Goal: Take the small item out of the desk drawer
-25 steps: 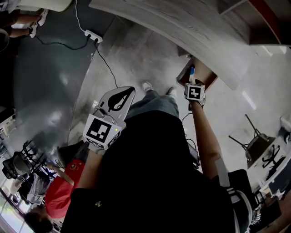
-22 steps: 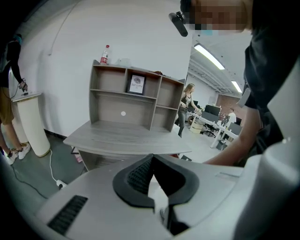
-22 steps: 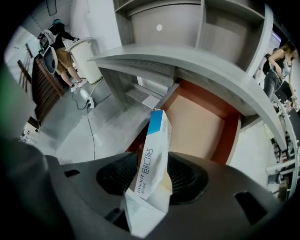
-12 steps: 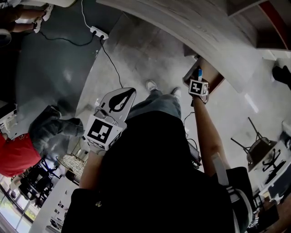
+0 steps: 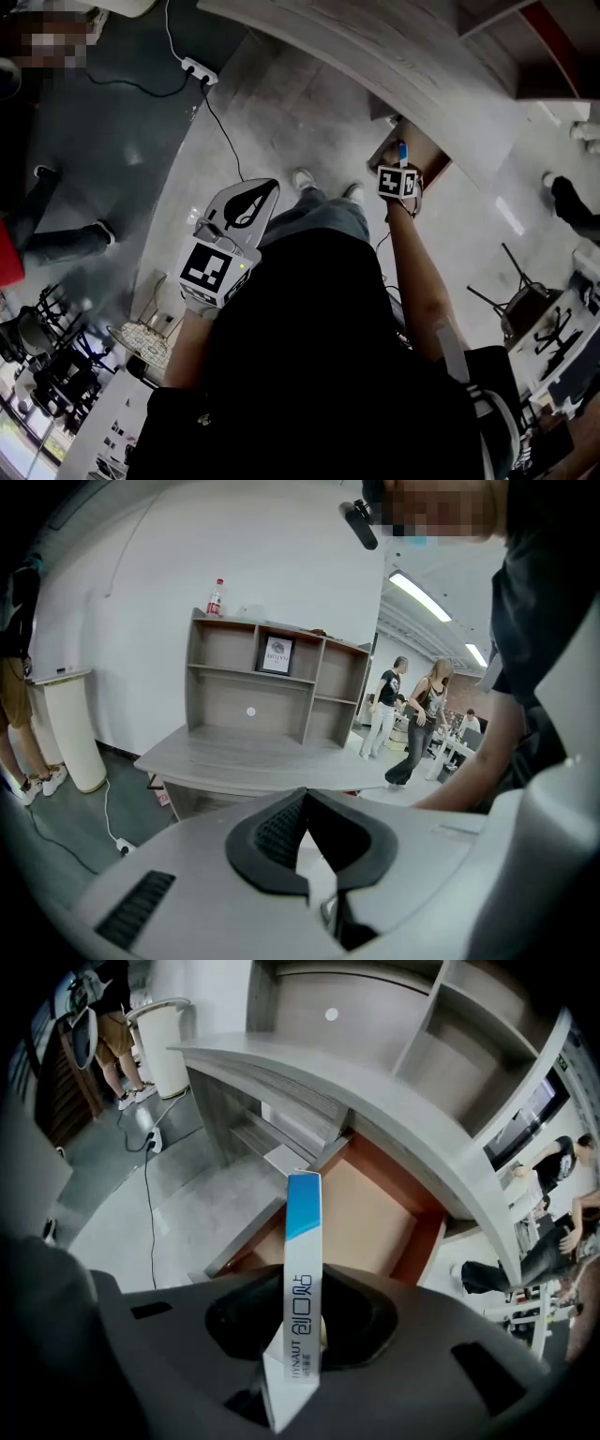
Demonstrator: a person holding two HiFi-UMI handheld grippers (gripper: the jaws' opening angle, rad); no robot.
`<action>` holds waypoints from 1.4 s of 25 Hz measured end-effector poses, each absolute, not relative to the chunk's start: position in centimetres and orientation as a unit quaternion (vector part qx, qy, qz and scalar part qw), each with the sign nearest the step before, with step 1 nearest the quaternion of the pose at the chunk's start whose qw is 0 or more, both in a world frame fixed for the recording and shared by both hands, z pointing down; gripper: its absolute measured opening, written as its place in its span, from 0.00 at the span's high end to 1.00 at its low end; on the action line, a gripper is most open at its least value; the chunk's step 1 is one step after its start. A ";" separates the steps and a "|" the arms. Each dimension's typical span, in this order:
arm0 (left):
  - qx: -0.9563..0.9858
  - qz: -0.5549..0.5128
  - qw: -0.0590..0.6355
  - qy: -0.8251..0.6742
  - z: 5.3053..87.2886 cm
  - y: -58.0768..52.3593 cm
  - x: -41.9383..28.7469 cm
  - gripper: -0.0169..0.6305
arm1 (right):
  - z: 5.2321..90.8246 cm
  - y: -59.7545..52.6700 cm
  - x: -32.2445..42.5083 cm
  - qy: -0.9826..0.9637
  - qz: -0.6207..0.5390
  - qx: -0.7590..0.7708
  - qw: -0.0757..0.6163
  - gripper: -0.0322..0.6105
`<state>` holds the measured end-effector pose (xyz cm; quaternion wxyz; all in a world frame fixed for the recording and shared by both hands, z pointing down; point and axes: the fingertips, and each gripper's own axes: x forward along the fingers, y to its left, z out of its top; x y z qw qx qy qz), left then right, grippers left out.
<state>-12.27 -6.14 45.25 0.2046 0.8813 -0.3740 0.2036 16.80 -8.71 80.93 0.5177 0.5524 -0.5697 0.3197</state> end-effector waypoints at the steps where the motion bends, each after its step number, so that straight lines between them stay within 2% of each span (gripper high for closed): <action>1: 0.882 0.199 0.205 -0.375 45.0 -6.0 -12.0 0.96 | 80.4 -8.6 16.6 -0.573 0.318 0.550 0.517 0.84; 20: 0.881 0.113 0.202 -0.413 40.5 -5.5 -8.3 0.96 | 67.1 -10.6 12.8 -0.676 0.284 0.505 0.455 0.84; 35: 0.888 0.075 0.177 -0.417 38.0 -9.2 -7.0 0.96 | 51.6 -13.8 10.8 -0.774 0.235 0.496 0.315 0.84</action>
